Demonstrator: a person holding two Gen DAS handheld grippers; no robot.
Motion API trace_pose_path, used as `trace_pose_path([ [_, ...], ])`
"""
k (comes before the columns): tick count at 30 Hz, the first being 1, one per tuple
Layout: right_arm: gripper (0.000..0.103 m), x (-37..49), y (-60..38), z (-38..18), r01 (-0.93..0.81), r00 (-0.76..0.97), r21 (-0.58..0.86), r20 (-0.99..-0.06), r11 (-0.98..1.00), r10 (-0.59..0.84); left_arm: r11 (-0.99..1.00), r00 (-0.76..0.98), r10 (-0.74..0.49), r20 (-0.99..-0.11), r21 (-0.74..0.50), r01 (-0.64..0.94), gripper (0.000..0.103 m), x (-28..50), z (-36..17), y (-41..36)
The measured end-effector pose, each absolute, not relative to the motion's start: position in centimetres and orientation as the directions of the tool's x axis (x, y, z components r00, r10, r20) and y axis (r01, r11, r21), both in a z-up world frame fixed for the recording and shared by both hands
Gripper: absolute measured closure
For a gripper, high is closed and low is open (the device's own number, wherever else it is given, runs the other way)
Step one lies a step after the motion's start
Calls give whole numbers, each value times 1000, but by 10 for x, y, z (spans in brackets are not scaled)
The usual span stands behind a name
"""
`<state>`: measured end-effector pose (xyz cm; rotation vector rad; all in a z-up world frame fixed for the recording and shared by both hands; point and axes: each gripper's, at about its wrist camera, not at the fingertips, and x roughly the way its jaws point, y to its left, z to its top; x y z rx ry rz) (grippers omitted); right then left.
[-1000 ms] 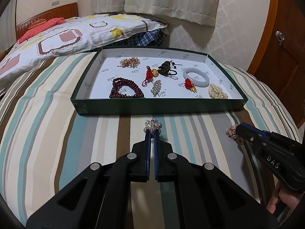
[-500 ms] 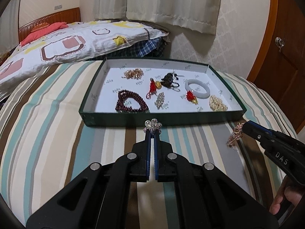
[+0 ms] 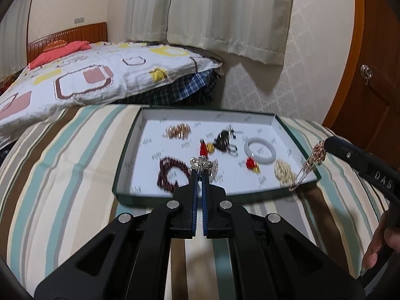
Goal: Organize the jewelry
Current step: 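Carry the gold chain and silver ring into the box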
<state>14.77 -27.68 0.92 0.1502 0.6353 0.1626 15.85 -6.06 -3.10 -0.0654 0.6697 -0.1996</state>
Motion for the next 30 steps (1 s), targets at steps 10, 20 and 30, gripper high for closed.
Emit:
trace_pose_path([
  [10,98,201,-285,20,-96,832,175,-526,980,175,986,798,-164,-580,-78,146,100,217,-21,-63],
  [20,98,264,-295,-16,-62,804,162,-577,985,146,994,751,-107,-651,-51,96,100,277,-52,-59],
  [30,98,307,-298,-46,-40,707,138,-696,990,125,997,675,-82,-733,-61,56,100,308,-78,-52],
])
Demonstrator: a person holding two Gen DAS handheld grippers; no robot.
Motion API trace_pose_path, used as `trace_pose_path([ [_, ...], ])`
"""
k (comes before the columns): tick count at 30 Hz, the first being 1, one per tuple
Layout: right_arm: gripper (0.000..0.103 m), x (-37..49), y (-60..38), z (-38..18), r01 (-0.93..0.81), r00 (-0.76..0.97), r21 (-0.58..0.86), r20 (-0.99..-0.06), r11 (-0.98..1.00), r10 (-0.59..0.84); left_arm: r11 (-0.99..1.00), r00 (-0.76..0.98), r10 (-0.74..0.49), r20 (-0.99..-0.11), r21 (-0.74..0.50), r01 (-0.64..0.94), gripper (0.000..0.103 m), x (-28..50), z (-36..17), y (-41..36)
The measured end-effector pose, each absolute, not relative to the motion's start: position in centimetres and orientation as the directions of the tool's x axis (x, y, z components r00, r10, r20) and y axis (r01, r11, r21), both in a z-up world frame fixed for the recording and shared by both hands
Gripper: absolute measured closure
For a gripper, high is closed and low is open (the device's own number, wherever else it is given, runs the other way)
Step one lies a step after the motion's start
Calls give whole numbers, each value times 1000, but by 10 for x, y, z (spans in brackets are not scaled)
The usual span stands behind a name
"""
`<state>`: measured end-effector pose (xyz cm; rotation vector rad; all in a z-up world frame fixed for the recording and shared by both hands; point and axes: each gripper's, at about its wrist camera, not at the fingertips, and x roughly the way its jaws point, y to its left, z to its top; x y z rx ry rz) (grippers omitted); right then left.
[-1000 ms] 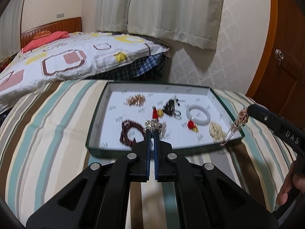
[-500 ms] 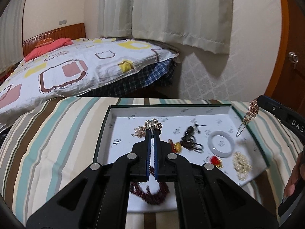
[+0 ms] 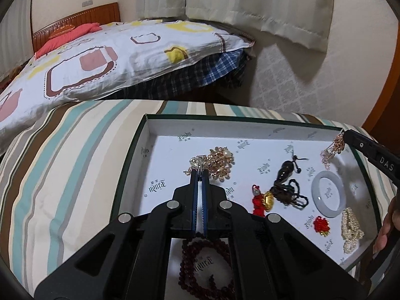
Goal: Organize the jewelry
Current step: 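Carry the gold chain and silver ring into the box, then open both grippers to release the chain and ring in the box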
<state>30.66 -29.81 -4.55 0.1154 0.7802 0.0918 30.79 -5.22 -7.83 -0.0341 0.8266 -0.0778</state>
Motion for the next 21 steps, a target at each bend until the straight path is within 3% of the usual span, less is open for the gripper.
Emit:
trace_pose_path([
  [17,95,324,-297,-57,-24,633,106,-768,994,97,997,623,-72,-779,-61,38,97,316,-93,-51],
  [20,85,324,-298,-58,-16,634,111,-767,994,96,997,623,-70,-779,-61,36,87,316,-93,-51],
  [21,80,325,-299,-58,-14,634,112,-767,994,96,997,625,-71,-777,-62,36,78,317,-92,-50],
])
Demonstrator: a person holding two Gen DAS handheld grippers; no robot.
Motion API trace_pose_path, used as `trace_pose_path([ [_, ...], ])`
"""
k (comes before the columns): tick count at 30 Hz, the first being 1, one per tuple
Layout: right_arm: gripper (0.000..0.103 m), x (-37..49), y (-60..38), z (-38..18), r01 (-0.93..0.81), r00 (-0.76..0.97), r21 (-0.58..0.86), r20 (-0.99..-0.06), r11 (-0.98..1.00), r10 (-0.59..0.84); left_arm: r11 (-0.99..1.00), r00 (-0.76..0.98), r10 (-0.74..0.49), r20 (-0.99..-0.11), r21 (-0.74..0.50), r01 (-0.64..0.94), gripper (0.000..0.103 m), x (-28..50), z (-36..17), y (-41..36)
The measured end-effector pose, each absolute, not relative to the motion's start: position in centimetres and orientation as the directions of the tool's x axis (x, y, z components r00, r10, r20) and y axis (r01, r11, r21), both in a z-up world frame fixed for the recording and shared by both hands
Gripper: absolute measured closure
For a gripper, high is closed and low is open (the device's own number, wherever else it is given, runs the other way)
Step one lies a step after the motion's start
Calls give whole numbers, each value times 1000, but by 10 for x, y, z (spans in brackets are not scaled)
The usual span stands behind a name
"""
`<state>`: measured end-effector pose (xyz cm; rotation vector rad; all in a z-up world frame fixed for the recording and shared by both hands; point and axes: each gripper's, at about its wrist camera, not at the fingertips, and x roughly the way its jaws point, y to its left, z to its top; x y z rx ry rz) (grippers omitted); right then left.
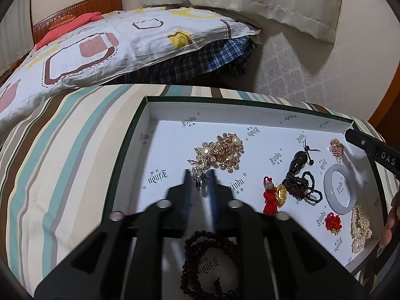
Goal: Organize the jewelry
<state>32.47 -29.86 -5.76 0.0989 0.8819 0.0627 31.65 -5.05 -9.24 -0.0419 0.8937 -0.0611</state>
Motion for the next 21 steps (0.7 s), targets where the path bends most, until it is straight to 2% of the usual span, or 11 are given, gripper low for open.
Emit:
trace_pose_path([
  [1,78,324,-298,-58,-12,635,112,-767,994,94,998,629,-69,-774,-61,34,69,316,-91,-50],
  [2,74,324,-299,-57,-11,636,113,-766,994,94,998,635,-65,-770,-58,33,65,316,-90,-50],
  [8,57,322,-298,-56,-8,645,105,-759,994,85,998,632,-67,-772,-58,35,59,317,-89,-51],
  [10,52,322,-298,-55,-7,650,102,-755,995,81,997,634,-71,-770,-65,33,51,317,-87,-50],
  [13,47,321,-298,-54,-6,656,98,-750,995,78,997,636,-78,-767,-72,36,44,317,-85,-51],
  [15,39,321,-298,-53,-6,660,96,-748,995,76,997,638,-81,-766,-75,37,40,317,-83,-52],
  [21,24,316,-297,-49,-7,682,88,-728,996,69,997,657,-74,-750,-66,37,22,315,-76,-55],
])
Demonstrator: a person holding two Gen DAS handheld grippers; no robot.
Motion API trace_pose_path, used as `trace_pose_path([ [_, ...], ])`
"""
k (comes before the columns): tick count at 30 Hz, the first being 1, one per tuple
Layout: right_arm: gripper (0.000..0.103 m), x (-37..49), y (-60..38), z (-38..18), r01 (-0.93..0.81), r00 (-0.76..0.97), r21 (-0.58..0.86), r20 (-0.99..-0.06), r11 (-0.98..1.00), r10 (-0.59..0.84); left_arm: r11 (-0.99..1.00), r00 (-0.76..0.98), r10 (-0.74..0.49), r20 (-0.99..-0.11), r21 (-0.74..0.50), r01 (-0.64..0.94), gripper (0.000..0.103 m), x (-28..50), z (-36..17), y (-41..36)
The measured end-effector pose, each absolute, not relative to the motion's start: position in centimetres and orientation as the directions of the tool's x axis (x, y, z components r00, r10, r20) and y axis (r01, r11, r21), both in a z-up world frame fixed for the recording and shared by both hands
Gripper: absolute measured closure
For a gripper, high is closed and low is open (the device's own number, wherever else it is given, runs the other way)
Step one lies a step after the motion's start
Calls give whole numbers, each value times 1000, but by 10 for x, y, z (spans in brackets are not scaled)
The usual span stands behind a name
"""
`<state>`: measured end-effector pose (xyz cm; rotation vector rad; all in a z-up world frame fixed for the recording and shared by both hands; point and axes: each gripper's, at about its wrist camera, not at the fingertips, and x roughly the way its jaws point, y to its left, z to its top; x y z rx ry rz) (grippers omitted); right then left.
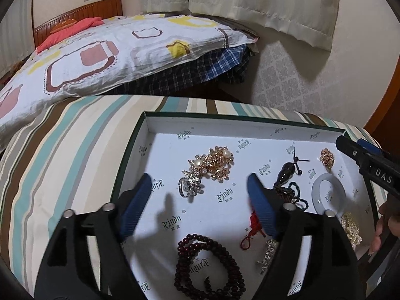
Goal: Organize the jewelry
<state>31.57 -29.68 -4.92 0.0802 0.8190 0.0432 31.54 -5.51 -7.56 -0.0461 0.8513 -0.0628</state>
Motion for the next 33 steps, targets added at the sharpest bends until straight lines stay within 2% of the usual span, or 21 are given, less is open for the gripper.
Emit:
trace_pose_path([
  [5,20,309,-296,-45,-9,705,77,-707,997,61,999,681,-53,-730,-39,36,13,313,-69,-59],
  [19,19,275,-301,-41,29,718,66,-696,997,25,999,746,-41,-665,-2,53,12,293,-57,-64],
  [33,19,188,-287,9,38,778,49,-628,998,1,1000,809,-25,-587,-7,26,5,187,-5,-38],
])
